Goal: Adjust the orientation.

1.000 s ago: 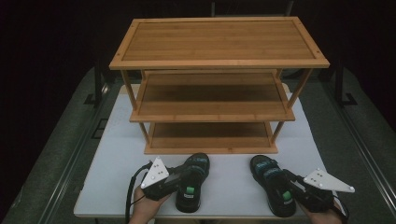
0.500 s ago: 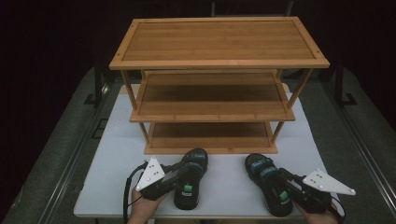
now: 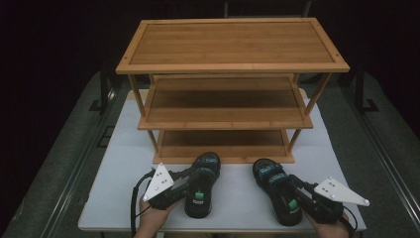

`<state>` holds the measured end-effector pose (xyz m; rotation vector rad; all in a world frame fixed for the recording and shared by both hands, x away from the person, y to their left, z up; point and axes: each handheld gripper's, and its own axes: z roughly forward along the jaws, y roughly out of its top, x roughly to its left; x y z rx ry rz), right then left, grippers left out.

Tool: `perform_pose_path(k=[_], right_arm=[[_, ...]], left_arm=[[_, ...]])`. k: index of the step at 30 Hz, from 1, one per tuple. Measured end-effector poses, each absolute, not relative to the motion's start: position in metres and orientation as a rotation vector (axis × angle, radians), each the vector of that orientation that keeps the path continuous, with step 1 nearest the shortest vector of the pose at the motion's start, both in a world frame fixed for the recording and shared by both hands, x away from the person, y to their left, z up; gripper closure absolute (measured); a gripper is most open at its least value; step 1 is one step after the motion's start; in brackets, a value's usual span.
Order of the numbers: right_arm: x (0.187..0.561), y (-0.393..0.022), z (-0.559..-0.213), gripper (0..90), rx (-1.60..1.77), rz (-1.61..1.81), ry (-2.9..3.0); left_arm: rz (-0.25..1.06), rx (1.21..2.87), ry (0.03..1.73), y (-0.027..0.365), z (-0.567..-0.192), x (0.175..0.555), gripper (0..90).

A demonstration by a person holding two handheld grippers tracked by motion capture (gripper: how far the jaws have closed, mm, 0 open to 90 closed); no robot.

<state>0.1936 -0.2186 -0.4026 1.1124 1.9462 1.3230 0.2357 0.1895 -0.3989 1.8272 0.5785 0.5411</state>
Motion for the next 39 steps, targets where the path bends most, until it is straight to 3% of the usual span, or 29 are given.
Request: perform_pose_path(k=[39], right_arm=[[0.251, -0.162, -0.395, 77.5, 1.077, 1.276, 1.863]], left_arm=[[0.659, 1.793, 0.602, 0.168, -0.402, 0.281, 73.3]])
